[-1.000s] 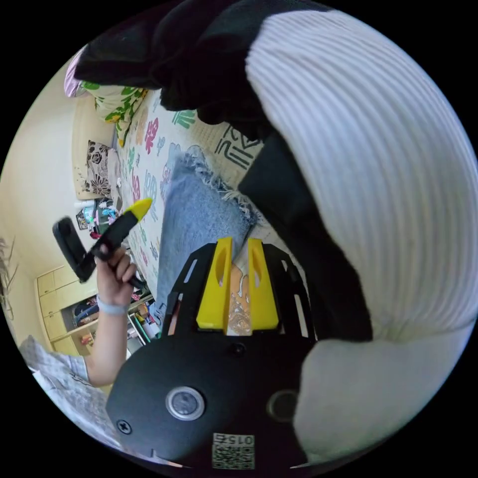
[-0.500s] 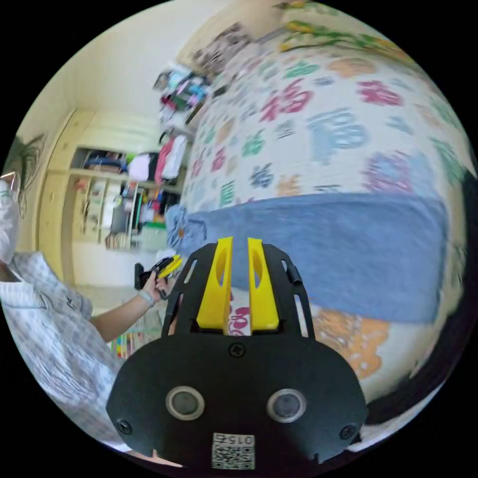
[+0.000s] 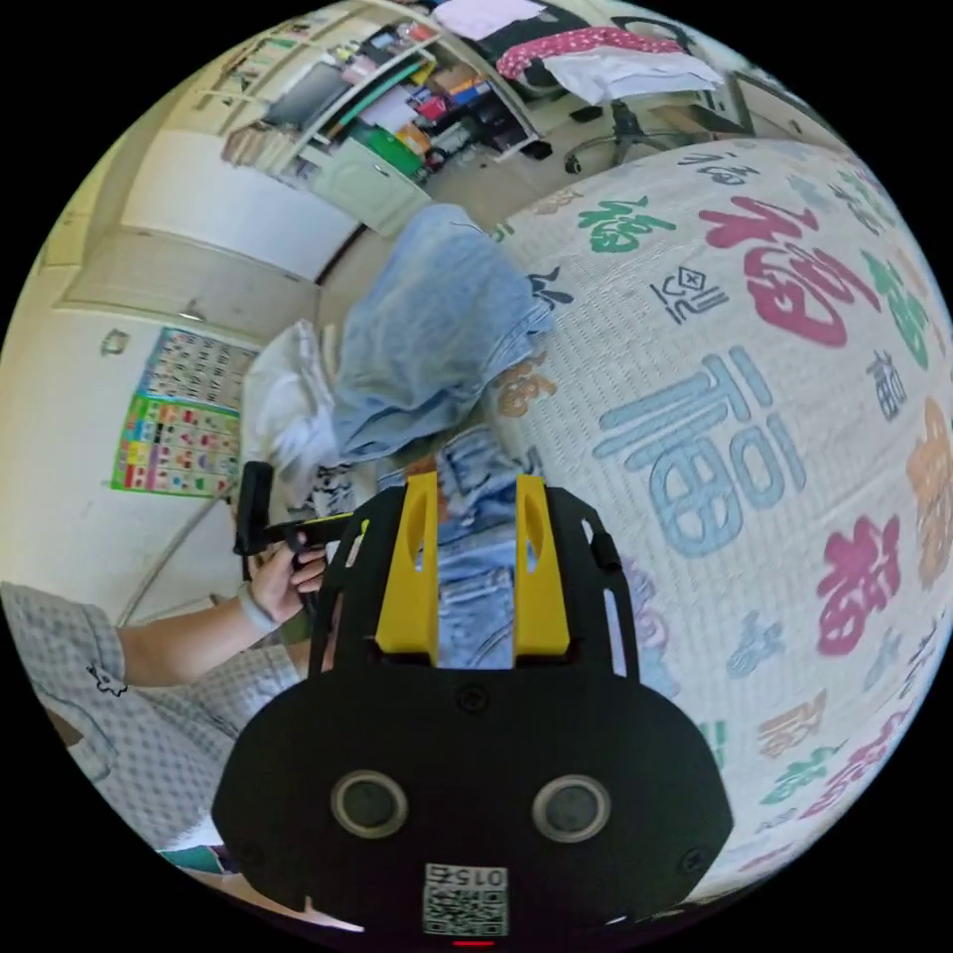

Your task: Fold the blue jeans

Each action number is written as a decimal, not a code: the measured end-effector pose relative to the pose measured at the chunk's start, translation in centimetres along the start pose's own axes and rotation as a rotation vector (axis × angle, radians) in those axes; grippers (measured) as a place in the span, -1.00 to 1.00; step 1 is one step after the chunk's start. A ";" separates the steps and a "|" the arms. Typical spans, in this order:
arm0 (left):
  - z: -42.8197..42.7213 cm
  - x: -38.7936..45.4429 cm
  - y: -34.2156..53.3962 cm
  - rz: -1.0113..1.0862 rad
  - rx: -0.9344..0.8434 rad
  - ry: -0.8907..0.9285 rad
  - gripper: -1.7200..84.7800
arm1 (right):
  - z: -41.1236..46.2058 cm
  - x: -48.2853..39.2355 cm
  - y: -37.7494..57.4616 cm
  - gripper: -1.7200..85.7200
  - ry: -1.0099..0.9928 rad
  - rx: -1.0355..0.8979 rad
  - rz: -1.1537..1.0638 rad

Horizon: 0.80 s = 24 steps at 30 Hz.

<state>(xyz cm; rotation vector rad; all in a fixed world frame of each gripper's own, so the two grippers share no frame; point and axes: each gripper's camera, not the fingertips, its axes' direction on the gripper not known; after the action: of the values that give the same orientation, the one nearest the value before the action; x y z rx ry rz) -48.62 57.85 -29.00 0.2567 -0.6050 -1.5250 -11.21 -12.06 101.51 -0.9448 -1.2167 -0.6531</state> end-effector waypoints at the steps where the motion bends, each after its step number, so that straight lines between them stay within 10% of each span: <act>1: -0.1 -0.8 -0.5 -0.016 -0.008 0.036 -0.67 | 1.4 0.7 -2.4 -0.67 -0.022 -0.078 -0.004; 24: -5.1 -2.1 -0.7 0.120 -0.159 0.119 -0.71 | 5.3 3.4 -12.4 -0.79 -0.203 -0.517 -0.186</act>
<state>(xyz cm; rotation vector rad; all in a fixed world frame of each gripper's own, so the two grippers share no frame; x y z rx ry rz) -46.49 58.76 -34.04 0.1845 -0.3955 -1.4227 -23.30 -13.19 108.25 -1.3612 -1.3532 -1.0724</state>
